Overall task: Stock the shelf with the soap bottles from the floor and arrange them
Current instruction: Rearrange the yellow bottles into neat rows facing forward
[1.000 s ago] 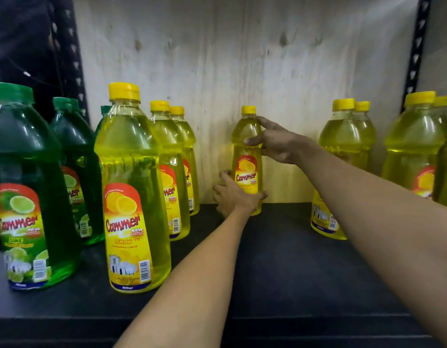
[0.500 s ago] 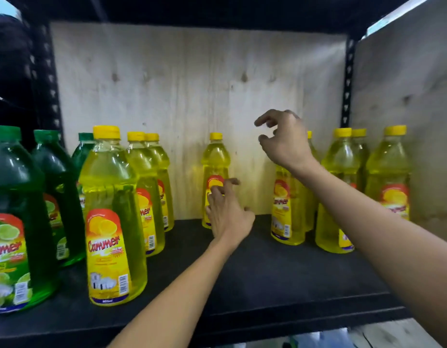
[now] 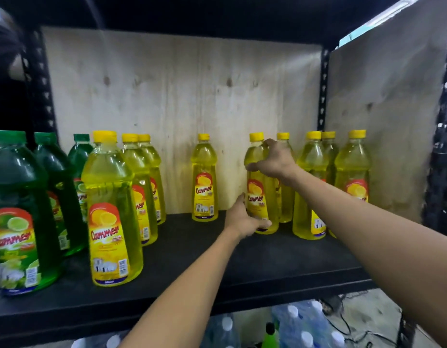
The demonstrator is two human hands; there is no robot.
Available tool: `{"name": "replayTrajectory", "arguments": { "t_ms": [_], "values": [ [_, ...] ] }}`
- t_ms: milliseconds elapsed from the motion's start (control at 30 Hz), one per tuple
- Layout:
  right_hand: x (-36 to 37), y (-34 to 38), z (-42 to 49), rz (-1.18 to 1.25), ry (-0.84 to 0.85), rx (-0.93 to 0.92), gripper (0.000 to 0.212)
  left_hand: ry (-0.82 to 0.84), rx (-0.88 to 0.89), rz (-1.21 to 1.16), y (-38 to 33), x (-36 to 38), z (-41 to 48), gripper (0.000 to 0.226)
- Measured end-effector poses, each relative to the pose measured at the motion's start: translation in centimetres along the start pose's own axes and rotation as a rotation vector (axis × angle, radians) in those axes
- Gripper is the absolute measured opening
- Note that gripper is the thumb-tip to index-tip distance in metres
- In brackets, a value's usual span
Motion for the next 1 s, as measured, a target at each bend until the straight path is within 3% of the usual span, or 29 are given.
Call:
{"name": "replayTrajectory", "arguments": {
  "t_ms": [167, 267, 467, 533, 733, 1000],
  "values": [
    [2.6, 3.9, -1.1, 0.282, 0.205, -0.036, 0.093, -0.239, -0.026, -0.018, 1.5, -4.5, -1.9, 0.099],
    [4.6, 5.8, -1.4, 0.498, 0.371, -0.024, 0.085, -0.416, -0.095, 0.066, 3.0, -7.5, -3.2, 0.099],
    [8.1, 7.9, -0.9, 0.700, 0.469, -0.035, 0.064, -0.581, -0.159, 0.186, 4.3, -10.9, -4.0, 0.099],
    [8.8, 8.0, -0.6, 0.706, 0.479, -0.053, 0.058, -0.612, -0.151, 0.196, 4.5, -11.3, -3.8, 0.101],
    [9.5, 7.6, -0.1, 0.686, 0.483, -0.080, 0.075, -0.627, -0.130, 0.213, 4.5, -11.3, -3.5, 0.101],
    [9.4, 7.6, 0.4, 0.645, 0.478, -0.120, 0.057, -0.608, -0.100, 0.235, 4.6, -11.2, -3.7, 0.101]
  ]
}}
Point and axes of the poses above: each hand's wrist, its own z-axis towards the middle knuckle, its own x-axis out of the palm, y = z × x, the point moved 6 cm from there along z, towards the middle knuckle, and after that the axes turned 9 degrees about -x, right-handed, at the moved point
